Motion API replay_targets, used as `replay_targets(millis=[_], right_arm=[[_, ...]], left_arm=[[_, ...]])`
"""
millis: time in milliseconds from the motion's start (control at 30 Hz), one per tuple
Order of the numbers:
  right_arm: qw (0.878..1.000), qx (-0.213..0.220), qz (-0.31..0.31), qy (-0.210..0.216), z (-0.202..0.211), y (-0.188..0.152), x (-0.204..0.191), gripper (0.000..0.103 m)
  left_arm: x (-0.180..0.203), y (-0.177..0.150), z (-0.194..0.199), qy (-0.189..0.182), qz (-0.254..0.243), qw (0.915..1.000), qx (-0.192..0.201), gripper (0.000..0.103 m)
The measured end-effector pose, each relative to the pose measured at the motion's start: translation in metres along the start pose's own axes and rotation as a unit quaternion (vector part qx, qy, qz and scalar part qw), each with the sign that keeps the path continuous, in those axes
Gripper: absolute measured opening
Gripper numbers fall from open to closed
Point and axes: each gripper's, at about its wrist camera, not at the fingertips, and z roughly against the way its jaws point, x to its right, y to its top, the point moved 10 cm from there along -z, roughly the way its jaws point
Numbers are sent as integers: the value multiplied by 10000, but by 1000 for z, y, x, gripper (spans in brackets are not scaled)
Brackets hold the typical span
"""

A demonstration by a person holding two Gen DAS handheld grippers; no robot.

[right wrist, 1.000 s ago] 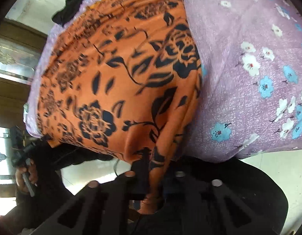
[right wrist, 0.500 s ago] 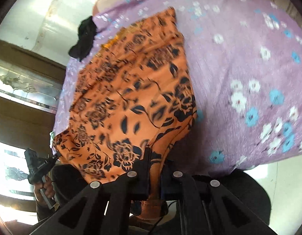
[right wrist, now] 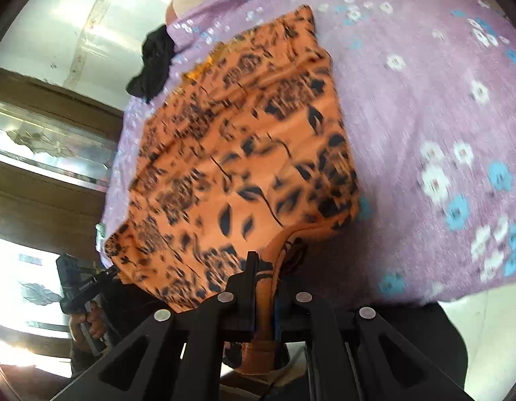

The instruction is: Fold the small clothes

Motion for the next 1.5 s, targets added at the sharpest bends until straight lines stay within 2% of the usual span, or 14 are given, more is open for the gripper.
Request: replay_targets(millis=[133,200,300,367,467,600,667,800,933,1067,1100,1167,1367,1500], right_arm=[[9969,568,252,487,21,77,-41,7],[9908,1114,226,728,34,141,-57,7],[9865,1376,-184,868,10,221,-47,9],[9863,1514,-478,451,-20,253,-18,10],[9922,1049,-667,-36,-69,243,18,11],[9933,1008,-558,-50,-75,214,35,11],[9930,1044,-554,-34,-69,207,40,11],[9941,976,-473,-74,-67,203,38,11],[9944,962,-409,-130,-65,201,31,11],[9945,955,-416,-146,-65,198,27,11],[9945,946,-419,-142,-65,197,27,11],[9950,915,-354,-203,-65,195,27,11],[9955,936,-170,28,-51,193,17,8],[9909,1302,-115,305,-26,208,3,8]], left_arm=[[37,84,32,-325,-252,9963,751,3],[50,141,41,-384,-297,9915,1209,3],[50,215,15,-124,-244,9884,1494,3],[36,245,-20,299,-185,9885,1471,3],[10,230,-48,150,427,9951,873,6],[-20,151,-32,479,501,9957,622,47],[-23,110,-19,440,559,9963,486,48],[-5,38,-12,-213,976,9948,197,66],[23,5,-35,-583,920,9940,-131,66],[46,-4,-67,-574,551,9962,-343,65],[47,-3,-72,-569,505,9966,-326,52],[48,-3,-79,-587,524,9957,-490,7],[70,37,-22,-1104,91,9936,211,5],[79,95,8,-1437,86,9871,699,5]])
